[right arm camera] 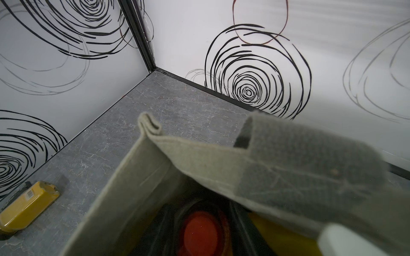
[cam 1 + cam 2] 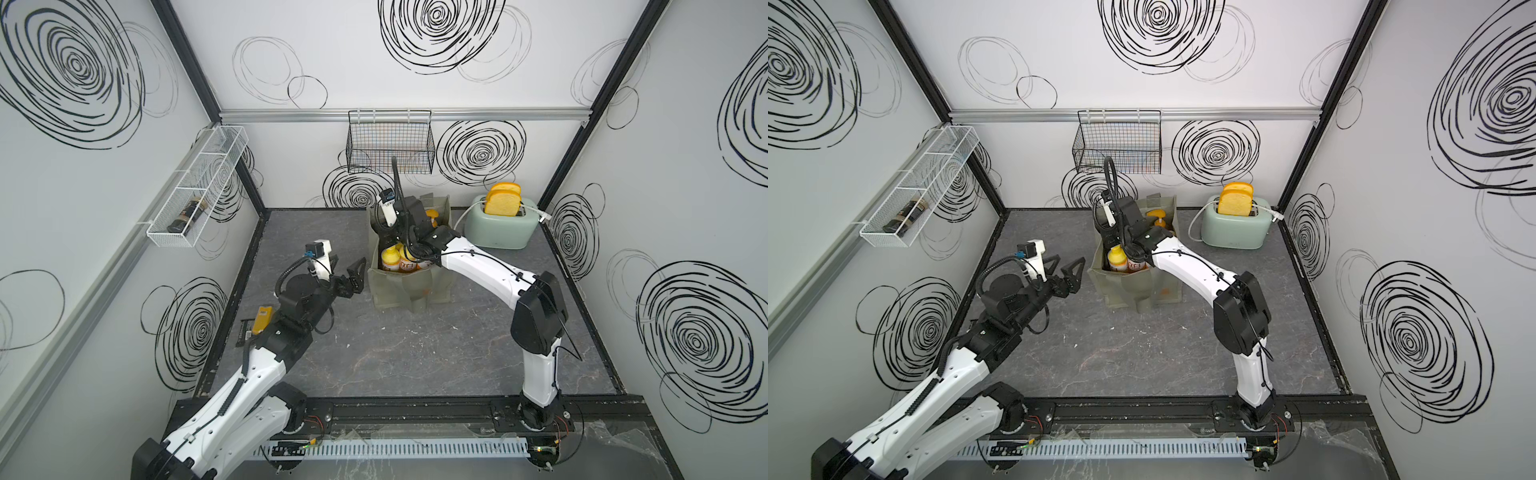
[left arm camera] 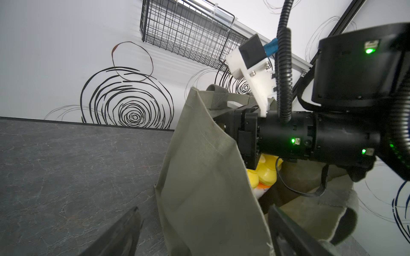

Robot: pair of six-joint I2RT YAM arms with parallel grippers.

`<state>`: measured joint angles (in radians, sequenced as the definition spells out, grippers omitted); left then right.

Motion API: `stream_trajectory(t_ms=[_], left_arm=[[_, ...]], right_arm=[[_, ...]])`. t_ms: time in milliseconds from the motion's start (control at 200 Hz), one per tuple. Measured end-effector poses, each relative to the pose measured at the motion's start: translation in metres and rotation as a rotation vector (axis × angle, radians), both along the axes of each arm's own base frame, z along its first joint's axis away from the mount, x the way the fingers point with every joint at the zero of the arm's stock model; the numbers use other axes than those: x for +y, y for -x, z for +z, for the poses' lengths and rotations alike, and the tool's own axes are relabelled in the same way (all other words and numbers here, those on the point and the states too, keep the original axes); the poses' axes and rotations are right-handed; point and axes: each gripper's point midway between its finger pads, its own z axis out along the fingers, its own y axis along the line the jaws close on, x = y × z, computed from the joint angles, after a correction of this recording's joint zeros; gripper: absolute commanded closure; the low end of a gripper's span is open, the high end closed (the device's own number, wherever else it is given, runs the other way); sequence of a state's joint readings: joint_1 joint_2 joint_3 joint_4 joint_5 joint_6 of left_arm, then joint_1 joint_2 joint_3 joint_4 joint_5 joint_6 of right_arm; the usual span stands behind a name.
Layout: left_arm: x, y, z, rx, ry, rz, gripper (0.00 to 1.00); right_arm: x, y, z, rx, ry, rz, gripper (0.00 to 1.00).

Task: Pack dish soap into the shopping bag
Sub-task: Place the bottle of dish soap in the shopping bag, then adjust the shopping bag at the center of the board.

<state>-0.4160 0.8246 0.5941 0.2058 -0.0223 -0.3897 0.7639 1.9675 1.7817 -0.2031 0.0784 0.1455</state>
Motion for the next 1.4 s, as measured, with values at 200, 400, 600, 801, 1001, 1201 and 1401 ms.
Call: stream_trajectory(t_ms=[200, 400, 600, 801, 1001, 1201, 1401], left_arm=[[0.0, 0.0, 0.0, 0.0, 0.0, 0.001, 0.08], [0.0, 0.0, 0.0, 0.0, 0.0, 0.002, 0.08], [0.001, 0.0, 0.0, 0.0, 0.0, 0.005, 0.08], [0.0, -0.002, -0.004, 0.01, -0.006, 0.01, 0.08], [-0.004, -0.011, -0.007, 0.071, -0.043, 0.027, 0.14], [-0.023, -0.044, 0.067, 0.078, -0.085, 0.027, 0.21], [-0.041, -0.073, 0.141, 0.037, -0.149, 0.027, 0.21]], right_arm=[[0.003, 0.002, 0.001, 0.006, -0.012, 0.017, 0.46], [0.002, 0.004, 0.007, 0.002, -0.022, 0.024, 0.42], [-0.013, 0.015, 0.045, -0.042, -0.066, 0.025, 0.37], [-0.06, 0.038, 0.115, -0.134, -0.145, 0.015, 0.33], [-0.128, 0.053, 0.172, -0.227, -0.163, -0.061, 0.37], [-0.194, 0.067, 0.162, -0.216, -0.105, -0.163, 0.41], [-0.239, 0.061, 0.126, -0.135, -0.048, -0.245, 0.37]])
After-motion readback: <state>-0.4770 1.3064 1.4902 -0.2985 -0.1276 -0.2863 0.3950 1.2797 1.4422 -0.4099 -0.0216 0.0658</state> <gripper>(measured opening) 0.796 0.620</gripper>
